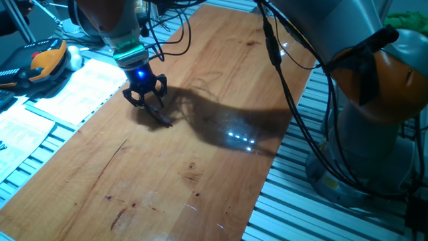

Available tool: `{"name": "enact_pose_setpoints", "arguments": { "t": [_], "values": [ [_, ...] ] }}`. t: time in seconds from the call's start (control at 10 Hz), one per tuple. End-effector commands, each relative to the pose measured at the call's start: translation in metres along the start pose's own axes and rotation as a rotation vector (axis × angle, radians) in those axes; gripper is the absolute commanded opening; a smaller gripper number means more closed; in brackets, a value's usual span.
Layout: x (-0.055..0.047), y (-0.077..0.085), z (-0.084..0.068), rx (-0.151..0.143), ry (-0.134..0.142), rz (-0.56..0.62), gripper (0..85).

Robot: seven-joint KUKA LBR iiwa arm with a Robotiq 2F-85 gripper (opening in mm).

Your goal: Unfold the leg of the glasses (with one hand)

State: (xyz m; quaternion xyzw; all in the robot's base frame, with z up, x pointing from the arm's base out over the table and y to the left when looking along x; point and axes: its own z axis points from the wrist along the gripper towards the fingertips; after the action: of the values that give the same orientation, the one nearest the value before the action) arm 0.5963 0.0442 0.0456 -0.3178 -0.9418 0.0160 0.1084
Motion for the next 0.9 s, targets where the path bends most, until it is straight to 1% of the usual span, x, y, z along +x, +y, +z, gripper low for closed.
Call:
{"name": "enact_pose_setpoints", "arguments": {
  "t": [0.0,0.1,0.3,0.4,0.5,0.6,0.7,0.8],
  "values": [
    [-0.0001,-0.0002,0.0001,0.002,0.000,-0.004,17.0],
    [-0.0003,-0.0002,0.0003,0.002,0.000,-0.007,17.0],
    [-0.0007,0.0008,0.0023,0.009,-0.011,-0.012,17.0],
    [0.0000,0.0017,0.0034,0.011,-0.020,-0.013,34.0],
    [0.0008,0.0020,0.0035,0.013,-0.026,-0.012,34.0],
    [0.0012,0.0018,0.0027,0.012,-0.029,-0.012,51.0],
    [0.0014,0.0017,0.0025,0.012,-0.030,-0.014,51.0],
    [0.0010,0.0020,0.0035,0.011,-0.031,-0.017,34.0]
  ]
}}
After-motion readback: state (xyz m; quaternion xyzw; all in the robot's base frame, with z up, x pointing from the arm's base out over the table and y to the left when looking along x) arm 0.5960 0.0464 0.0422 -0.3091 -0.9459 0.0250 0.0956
